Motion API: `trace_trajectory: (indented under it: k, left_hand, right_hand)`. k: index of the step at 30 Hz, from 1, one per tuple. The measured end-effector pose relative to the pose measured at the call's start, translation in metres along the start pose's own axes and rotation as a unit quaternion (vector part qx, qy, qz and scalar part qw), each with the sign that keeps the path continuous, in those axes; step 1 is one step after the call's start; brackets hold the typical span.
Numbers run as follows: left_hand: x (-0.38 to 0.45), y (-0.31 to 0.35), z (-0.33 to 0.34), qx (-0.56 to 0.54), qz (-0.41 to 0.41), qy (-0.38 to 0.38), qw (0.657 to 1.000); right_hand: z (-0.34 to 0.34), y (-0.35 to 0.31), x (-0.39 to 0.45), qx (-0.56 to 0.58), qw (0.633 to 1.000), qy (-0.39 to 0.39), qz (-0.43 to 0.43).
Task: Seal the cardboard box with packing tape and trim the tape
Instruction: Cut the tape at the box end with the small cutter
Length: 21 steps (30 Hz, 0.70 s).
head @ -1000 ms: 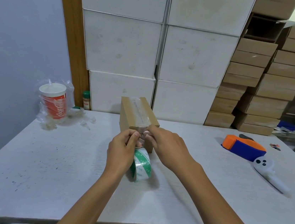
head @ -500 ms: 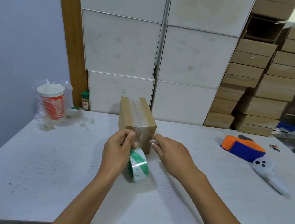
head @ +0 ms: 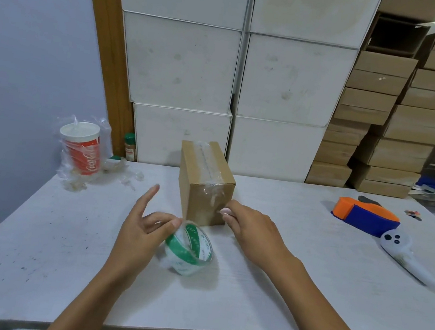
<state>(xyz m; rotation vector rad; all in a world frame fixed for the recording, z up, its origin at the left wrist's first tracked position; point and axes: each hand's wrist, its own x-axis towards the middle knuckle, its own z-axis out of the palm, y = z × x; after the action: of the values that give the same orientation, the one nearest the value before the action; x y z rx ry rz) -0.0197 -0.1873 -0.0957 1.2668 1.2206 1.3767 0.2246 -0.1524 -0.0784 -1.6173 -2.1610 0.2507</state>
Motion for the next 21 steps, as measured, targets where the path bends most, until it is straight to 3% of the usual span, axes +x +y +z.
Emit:
trace_trajectory:
  k: [9,13,16,21]
  left_hand:
    - [-0.006,-0.024,-0.043,0.060,-0.039,-0.034,0.997]
    - [-0.004,-0.030,-0.057,0.207,0.036,-0.084,0.974]
    - [-0.010,-0.037,-0.060,0.292,0.091,-0.074,0.949]
    - [-0.016,-0.035,-0.060,0.304,0.107,-0.058,0.945]
  right_hand:
    - [0.008,-0.004,-0.001,0.026,0.999,-0.013,0.024]
    - [0.009,0.000,-0.005,0.026,0.999,-0.008,0.039]
    - [0.013,0.004,-0.008,0.022,0.999,-0.001,0.044]
    - [0.023,0.014,-0.008,-0.016,0.999,0.006,0.042]
